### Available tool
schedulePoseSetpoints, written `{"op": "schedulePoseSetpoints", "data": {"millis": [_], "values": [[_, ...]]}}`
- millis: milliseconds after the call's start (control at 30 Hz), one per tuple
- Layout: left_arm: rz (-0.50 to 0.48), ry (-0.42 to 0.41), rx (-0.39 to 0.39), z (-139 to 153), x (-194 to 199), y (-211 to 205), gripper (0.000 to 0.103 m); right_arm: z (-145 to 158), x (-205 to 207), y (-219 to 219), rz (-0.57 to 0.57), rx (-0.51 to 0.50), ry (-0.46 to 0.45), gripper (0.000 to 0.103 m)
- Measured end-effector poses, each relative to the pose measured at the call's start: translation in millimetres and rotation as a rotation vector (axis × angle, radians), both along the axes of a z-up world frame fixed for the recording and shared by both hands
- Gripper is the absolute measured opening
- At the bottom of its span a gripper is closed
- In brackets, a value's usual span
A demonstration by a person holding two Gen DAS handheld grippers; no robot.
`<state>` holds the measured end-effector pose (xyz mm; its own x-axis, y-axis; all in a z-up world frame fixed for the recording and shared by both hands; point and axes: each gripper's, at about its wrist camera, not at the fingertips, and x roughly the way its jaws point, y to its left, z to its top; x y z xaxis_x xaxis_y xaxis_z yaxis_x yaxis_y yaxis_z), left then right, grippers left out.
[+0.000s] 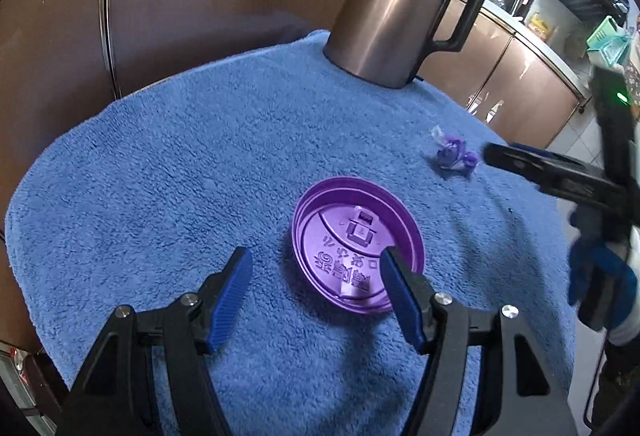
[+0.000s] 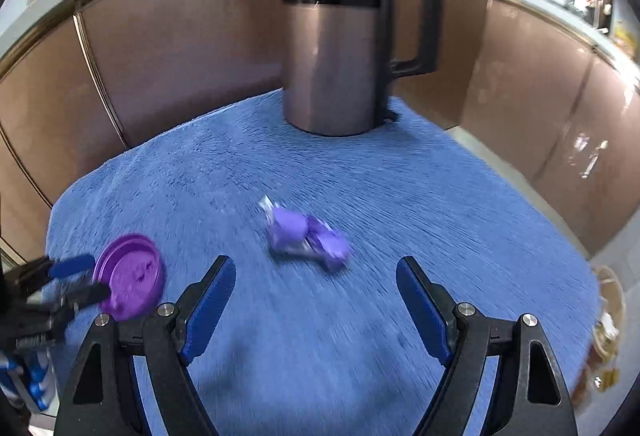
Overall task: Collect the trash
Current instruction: 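Grasp the purple lid rim with the left gripper while the right gripper grasps the purple wrapper, then carry lid and wrapper to the bin and open both grippers over it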
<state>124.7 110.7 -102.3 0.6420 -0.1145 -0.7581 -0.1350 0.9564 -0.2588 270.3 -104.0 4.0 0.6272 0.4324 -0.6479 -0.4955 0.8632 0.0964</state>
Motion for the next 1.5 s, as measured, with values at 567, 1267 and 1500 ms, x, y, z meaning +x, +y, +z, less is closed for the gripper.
{"op": "schedulePoseSetpoints", "data": {"millis": [567,1267,1500], "values": [[-0.018,0.006,0.160,-4,13,-27,0.025,-38,21,25,0.017,-0.058,0.053,0.054],[-0.038,-0.184,0.173,58,-50,-37,0.004,13,-114,-21,-0.006,0.065,-0.034,0.054],[-0.059,-0.236,0.205,82,-81,-56,0.004,24,-162,-56,-0.051,0.139,-0.067,0.054]]}}
